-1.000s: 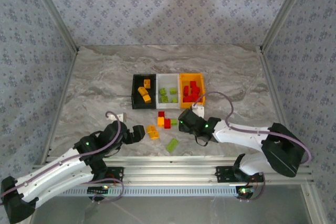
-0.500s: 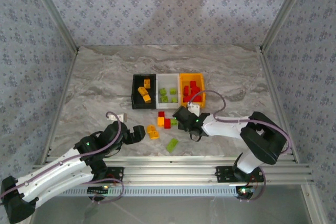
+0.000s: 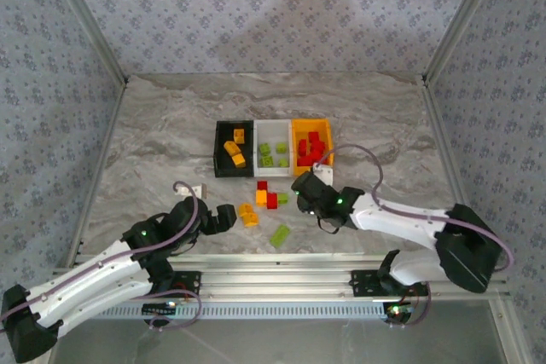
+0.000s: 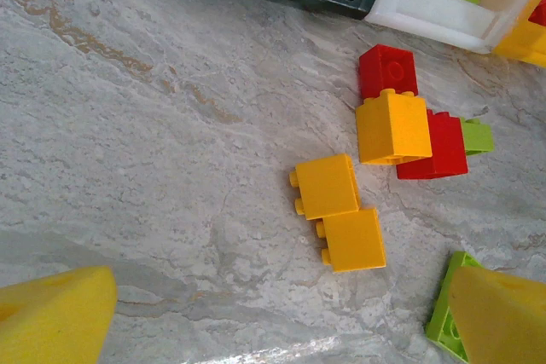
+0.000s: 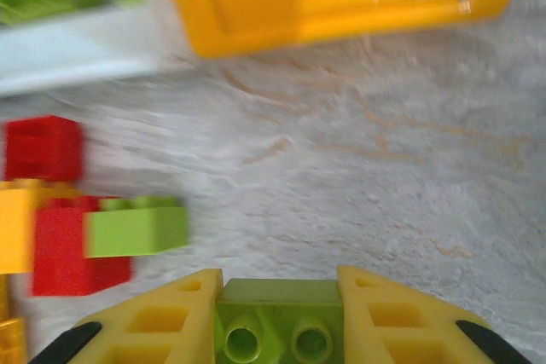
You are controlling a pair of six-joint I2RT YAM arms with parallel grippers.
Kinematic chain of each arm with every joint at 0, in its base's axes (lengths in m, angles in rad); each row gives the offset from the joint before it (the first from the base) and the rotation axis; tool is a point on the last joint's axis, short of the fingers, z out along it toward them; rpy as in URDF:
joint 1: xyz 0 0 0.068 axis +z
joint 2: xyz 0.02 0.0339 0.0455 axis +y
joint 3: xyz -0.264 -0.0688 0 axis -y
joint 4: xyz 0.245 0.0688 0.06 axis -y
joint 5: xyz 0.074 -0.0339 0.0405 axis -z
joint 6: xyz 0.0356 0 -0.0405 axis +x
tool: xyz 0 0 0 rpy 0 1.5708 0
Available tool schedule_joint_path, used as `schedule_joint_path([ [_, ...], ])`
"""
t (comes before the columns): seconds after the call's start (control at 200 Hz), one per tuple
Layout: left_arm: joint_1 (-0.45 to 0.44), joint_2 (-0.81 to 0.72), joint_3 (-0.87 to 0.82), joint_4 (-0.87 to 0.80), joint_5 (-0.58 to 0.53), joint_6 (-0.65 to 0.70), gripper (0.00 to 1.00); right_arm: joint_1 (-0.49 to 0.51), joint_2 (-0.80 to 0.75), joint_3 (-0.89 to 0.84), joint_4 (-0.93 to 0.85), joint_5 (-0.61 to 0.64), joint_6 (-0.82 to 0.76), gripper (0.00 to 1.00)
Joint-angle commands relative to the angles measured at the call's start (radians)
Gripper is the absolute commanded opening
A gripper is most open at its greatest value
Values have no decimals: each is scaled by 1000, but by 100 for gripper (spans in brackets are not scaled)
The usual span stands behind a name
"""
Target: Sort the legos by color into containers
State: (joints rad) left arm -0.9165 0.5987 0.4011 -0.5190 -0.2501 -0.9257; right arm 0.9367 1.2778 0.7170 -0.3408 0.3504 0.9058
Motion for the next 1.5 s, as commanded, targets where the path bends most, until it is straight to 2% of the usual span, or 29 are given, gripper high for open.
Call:
schedule_joint_path([
  [0.0,6,3,5,22,11,24,100,7,-21,131,-55,-14,-123,25],
  [0.085,7,3,3,26,14,22,100,0,42,233,-73,-22,-175,26],
  [0.23,7,3,-2,31,23,18,100,-62,236,419,-53,-60,-243,27],
  [0.395,8,3,3,12,31,18,100,-138,478,648,-91,-65,-269,27],
  [0.51,8,0,4,5,34,21,100,-171,590,748,-106,-51,-285,28],
  [0.59,8,1,3,14,48,30,100,-182,639,796,-101,-48,-311,34],
  [0.7,8,17,15,26,77,58,100,-184,662,835,-101,-49,-323,60],
  [0.82,6,77,55,30,115,111,99,-186,616,816,-86,-48,-319,70],
  [0.935,-23,179,115,49,145,166,97,-185,497,683,-23,-41,-286,74],
  [1.045,-120,336,204,70,125,223,95,-189,358,512,35,-34,-231,76],
  [1.284,-361,809,468,-16,26,332,85,-210,90,194,50,-6,-168,77],
  [1.399,-413,987,554,-45,7,347,79,-232,-14,109,46,-5,-153,78],
  [1.499,-423,1074,603,-58,-7,347,75,-250,-81,70,38,-9,-150,79],
])
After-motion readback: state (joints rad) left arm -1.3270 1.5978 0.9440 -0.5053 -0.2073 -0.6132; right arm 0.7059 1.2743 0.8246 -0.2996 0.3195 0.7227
